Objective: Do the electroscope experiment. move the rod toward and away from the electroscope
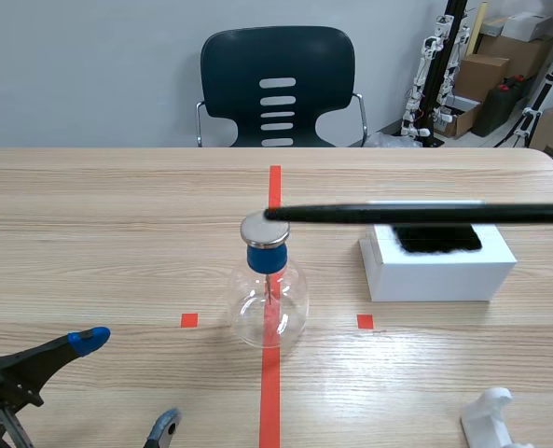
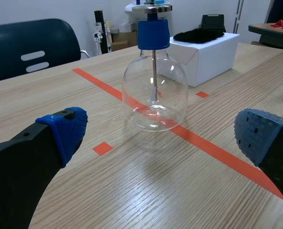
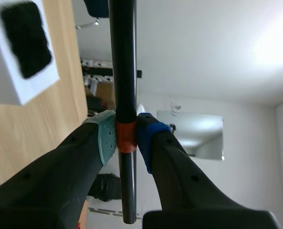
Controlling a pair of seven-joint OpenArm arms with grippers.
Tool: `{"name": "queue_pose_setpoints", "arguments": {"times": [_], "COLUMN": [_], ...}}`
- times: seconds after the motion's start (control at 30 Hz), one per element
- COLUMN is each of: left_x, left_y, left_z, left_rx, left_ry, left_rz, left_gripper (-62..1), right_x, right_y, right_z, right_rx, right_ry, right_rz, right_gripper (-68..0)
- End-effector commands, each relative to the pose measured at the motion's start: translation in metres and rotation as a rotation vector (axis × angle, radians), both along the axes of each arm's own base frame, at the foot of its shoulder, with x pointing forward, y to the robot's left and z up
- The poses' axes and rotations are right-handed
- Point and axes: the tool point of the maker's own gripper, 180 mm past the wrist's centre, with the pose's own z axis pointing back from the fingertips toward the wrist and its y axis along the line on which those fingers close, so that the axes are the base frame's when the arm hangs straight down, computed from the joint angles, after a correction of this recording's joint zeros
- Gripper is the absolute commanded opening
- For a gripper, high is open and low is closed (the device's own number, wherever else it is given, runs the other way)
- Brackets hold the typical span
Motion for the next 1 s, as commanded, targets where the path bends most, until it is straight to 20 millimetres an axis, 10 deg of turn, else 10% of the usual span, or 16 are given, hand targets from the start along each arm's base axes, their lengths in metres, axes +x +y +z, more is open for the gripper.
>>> {"name": "queue_pose_setpoints", "arguments": {"times": [0.0, 0.47, 0.97], "left_x": [0.001, 0.001, 0.001], "left_y": [0.0, 0.0, 0.0], "left_z": [0.005, 0.005, 0.005], "left_rx": [-0.017, -0.017, -0.017], "left_ry": [-0.017, -0.017, -0.017], "left_rz": [0.003, 0.002, 0.002], "left_gripper": [1.4, 1.4, 1.4], "right_x": [0.012, 0.065, 0.116], "right_y": [-0.005, -0.012, -0.007], "right_z": [0.019, 0.063, 0.046], "right_rx": [-0.021, -0.137, -0.23], "right_ry": [-0.081, -0.221, -0.263], "right_rz": [-0.002, 0.069, 0.129], "right_gripper": [-66.0, -66.0, -66.0]}}
